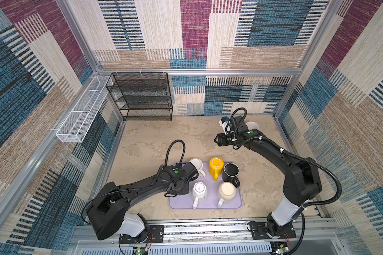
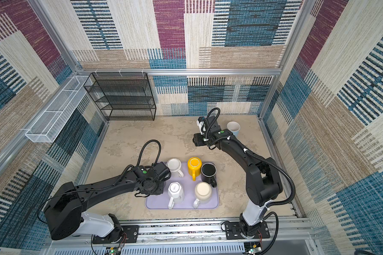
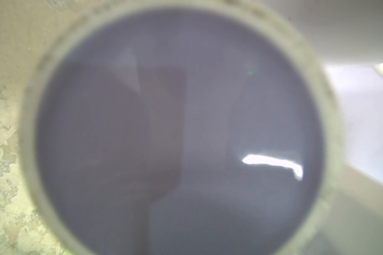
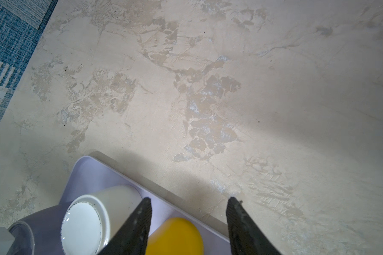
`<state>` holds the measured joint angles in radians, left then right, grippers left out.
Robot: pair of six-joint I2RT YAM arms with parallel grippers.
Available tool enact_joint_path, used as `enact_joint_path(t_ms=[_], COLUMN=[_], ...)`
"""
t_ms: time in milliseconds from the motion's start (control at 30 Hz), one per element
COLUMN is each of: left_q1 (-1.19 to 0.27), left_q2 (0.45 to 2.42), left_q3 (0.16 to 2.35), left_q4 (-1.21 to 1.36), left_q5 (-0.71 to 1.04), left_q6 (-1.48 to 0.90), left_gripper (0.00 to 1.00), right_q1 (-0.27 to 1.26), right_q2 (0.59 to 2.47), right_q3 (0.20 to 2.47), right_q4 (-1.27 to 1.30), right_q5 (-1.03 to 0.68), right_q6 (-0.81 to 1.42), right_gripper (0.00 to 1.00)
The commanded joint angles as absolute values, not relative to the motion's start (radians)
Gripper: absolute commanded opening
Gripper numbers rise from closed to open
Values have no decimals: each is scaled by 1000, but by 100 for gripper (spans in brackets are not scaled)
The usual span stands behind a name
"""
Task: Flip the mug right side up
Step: 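Lower the left gripper onto the upside-down lavender mug and grasp it, then lift the lavender mug off the tray with the left gripper while the right gripper approaches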
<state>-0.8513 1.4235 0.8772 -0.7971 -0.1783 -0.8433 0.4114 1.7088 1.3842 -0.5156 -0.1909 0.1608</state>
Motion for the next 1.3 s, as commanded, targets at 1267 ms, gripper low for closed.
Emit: enact_joint_path(t_ms=[1267], left_q1=[-817], left_q2=[1306], left_q3=[843], left_q4=[-799], left_q5=[-245], left_q6=[-836], left_gripper=[0], right_q1=[428], right_q2=[1645], right_q3=[1325], right_q4=[-441], right_q5=[-257], right_q6=[198], right_gripper=[57])
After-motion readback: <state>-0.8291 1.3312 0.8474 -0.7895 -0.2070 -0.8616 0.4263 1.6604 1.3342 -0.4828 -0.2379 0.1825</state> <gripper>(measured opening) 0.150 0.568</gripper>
